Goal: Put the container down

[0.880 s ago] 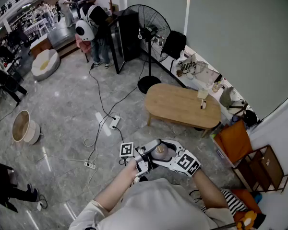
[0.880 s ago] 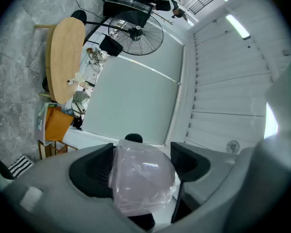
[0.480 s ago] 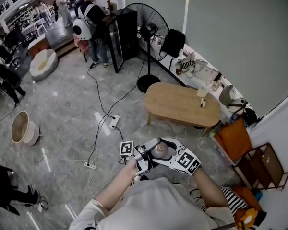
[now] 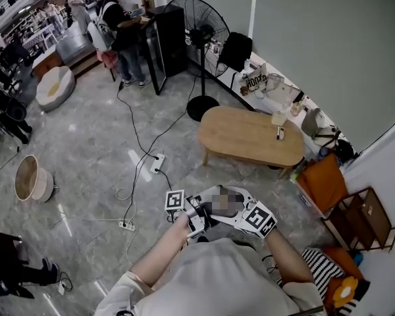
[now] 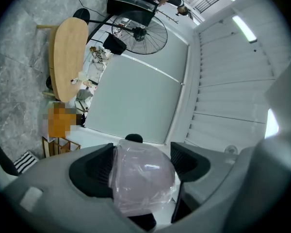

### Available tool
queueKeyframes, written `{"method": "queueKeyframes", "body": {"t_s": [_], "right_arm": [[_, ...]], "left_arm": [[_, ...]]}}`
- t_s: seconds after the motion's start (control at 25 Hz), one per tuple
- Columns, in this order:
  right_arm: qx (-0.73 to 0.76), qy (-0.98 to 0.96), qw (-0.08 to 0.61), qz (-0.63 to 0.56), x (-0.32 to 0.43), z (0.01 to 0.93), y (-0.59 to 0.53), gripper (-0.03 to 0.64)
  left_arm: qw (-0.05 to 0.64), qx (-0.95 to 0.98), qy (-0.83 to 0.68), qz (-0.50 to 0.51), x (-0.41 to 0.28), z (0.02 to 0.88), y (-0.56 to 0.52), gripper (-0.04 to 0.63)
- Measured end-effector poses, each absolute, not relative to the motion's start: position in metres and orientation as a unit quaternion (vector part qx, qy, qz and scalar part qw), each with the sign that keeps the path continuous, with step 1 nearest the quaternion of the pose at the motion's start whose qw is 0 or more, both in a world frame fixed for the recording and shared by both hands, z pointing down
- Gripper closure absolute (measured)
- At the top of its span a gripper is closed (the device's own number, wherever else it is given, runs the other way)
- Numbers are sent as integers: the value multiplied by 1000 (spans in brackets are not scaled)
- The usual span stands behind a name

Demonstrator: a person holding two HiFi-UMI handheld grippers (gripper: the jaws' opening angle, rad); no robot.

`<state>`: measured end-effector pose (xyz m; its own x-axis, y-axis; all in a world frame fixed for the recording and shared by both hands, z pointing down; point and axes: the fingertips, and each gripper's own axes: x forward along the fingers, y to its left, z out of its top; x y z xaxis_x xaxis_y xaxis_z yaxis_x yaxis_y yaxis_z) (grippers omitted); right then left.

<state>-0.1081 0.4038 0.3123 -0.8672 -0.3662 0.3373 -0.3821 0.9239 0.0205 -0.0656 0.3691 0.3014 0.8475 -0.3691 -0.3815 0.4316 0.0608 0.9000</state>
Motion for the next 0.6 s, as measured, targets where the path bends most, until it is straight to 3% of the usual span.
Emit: {"method": "queueKeyframes", "body": {"t_s": [0.6], "right_arm": [[209, -964, 158, 39, -111, 330, 376, 232]], "left_arm": [[741, 620, 29, -257, -67, 321, 342, 221]]}}
